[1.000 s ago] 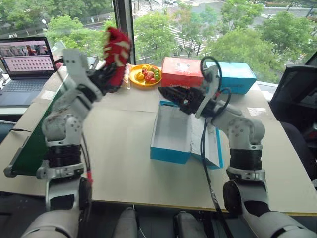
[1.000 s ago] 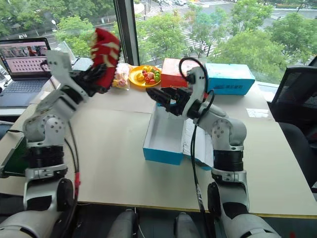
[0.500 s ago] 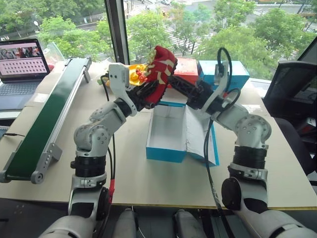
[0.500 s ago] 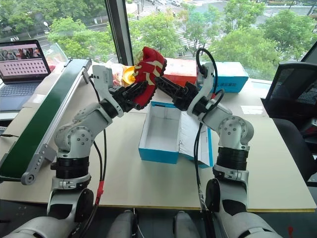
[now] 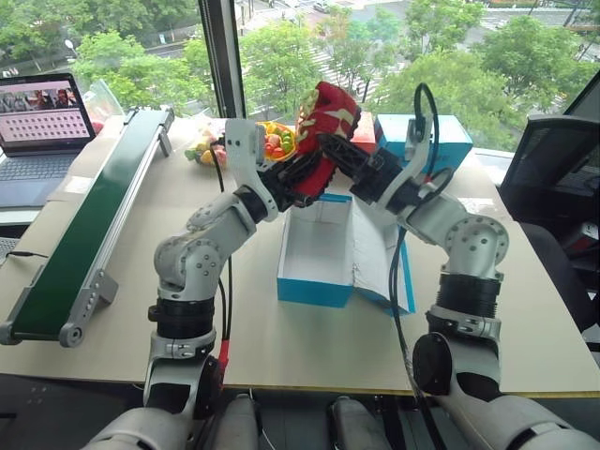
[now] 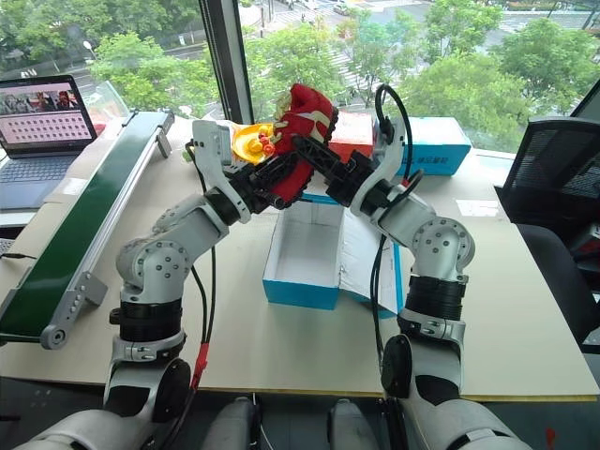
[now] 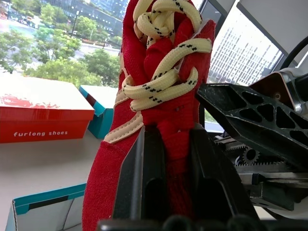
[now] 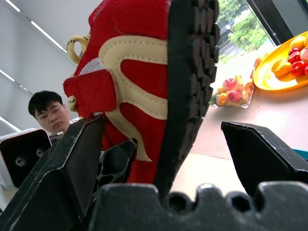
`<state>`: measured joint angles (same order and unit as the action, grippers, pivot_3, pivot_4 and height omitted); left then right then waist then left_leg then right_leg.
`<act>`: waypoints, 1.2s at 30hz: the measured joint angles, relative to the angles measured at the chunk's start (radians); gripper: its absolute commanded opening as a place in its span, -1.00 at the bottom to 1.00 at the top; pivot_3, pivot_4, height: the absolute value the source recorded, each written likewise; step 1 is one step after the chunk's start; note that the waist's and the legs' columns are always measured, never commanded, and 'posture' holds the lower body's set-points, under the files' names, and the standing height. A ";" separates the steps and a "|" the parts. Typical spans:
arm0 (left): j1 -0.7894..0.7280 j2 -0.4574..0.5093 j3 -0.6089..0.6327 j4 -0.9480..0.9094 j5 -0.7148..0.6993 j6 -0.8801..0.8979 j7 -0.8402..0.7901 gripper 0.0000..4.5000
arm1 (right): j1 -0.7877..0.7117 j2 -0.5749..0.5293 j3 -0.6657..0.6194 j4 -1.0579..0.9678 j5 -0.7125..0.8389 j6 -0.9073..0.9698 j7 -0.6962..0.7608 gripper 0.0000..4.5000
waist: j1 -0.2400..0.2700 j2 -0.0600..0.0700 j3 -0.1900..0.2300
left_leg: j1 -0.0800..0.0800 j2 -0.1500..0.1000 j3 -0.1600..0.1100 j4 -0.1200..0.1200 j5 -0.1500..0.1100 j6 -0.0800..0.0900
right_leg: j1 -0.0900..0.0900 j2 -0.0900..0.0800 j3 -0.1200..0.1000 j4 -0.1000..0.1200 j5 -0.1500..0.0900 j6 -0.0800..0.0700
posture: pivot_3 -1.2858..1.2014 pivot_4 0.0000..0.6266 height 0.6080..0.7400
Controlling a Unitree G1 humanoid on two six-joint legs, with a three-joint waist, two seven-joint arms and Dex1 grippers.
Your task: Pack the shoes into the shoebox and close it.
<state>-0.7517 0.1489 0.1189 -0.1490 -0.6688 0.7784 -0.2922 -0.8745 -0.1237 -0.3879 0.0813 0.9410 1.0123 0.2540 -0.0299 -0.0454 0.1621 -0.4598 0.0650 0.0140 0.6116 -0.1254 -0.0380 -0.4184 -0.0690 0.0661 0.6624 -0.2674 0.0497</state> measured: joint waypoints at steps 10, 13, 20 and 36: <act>0.031 0.040 0.032 -0.045 -0.027 0.012 -0.006 0.11 | -0.017 -0.007 0.002 0.017 0.017 -0.017 -0.040 -0.90 | -0.005 0.000 0.000 | 0.000 0.000 0.000 0.000 0.000 0.000 | 0.000 0.000 0.000 0.000 0.000 0.000 | 0.03 -0.52 1.00; 0.043 0.119 0.041 -0.056 -0.040 0.013 -0.056 0.59 | -0.028 -0.009 0.009 0.018 0.011 -0.025 -0.055 -0.90 | -0.010 0.000 0.000 | 0.000 0.000 0.000 0.000 0.000 0.000 | -0.001 0.001 0.000 0.000 0.000 0.000 | 0.03 -0.52 1.00; 0.139 0.577 -0.047 -0.009 0.128 -0.046 -0.353 1.00 | -0.071 -0.063 0.119 -0.015 -0.098 0.030 -0.173 -0.90 | -0.018 0.002 0.001 | 0.001 0.003 0.000 -0.004 0.000 0.000 | -0.003 0.004 0.002 0.000 0.000 -0.003 | 0.03 -0.52 1.00; 0.210 0.533 -0.077 -0.021 0.204 -0.122 -0.381 1.00 | 0.090 -0.097 0.344 -0.046 -0.344 0.292 -0.311 -0.90 | 0.006 0.002 0.001 | -0.001 0.004 0.001 -0.002 0.000 0.000 | -0.004 0.004 0.002 0.000 0.000 -0.004 | 0.03 -0.52 1.00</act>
<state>-0.5418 0.6816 0.0423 -0.1696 -0.4650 0.6562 -0.6736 -0.7840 -0.2204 -0.0441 0.0358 0.5966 1.3045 -0.0572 -0.0235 -0.0430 0.1635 -0.4612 0.0691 0.0145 0.6096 -0.1254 -0.0381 -0.4224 -0.0650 0.0679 0.6629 -0.2675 0.0461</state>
